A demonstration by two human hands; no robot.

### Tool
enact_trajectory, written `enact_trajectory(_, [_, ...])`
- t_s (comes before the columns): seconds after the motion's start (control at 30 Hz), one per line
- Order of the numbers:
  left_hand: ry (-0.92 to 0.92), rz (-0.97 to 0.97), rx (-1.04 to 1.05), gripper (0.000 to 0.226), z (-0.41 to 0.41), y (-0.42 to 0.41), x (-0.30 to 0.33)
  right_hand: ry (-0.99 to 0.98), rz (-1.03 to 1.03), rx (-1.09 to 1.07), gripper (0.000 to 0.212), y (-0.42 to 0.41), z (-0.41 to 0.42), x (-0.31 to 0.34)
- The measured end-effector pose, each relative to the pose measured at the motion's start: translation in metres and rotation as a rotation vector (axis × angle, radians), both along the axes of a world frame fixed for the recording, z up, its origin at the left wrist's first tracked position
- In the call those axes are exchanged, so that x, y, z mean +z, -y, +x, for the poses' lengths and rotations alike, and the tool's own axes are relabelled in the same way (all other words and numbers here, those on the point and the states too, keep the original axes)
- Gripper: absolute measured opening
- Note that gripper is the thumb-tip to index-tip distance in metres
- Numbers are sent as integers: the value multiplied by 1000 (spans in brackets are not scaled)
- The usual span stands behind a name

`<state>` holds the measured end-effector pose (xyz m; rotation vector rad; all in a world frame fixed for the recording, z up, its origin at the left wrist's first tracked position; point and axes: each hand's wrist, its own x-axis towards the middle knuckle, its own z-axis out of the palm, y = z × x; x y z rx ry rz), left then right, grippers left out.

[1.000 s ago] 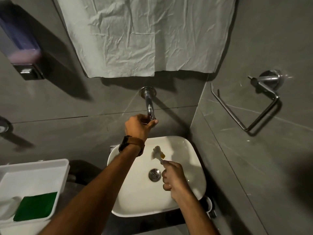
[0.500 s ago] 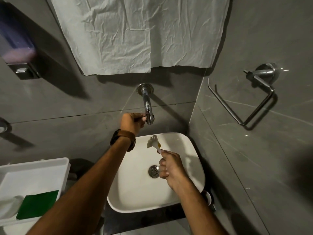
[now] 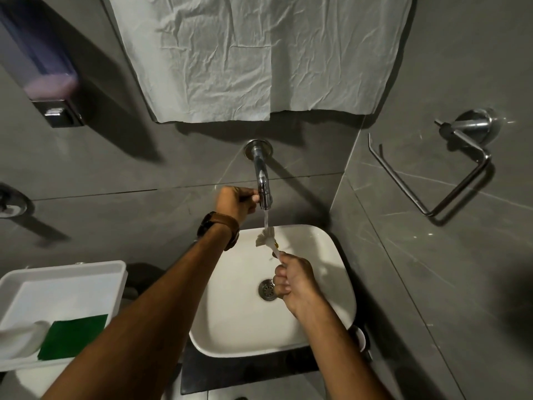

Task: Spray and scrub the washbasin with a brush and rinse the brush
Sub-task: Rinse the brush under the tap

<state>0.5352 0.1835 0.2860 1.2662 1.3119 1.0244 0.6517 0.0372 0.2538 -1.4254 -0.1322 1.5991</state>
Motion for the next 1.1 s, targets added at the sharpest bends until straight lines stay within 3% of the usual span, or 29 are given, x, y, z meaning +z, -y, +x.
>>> enact_trajectory(0.73, [-11,-7,9,16,-1,1,3,6,64,-15,18,-13,-1,25])
enact_trajectory(1.1, [108,-127,50,20,1,0,4,18,73,13,17,-9,1,28])
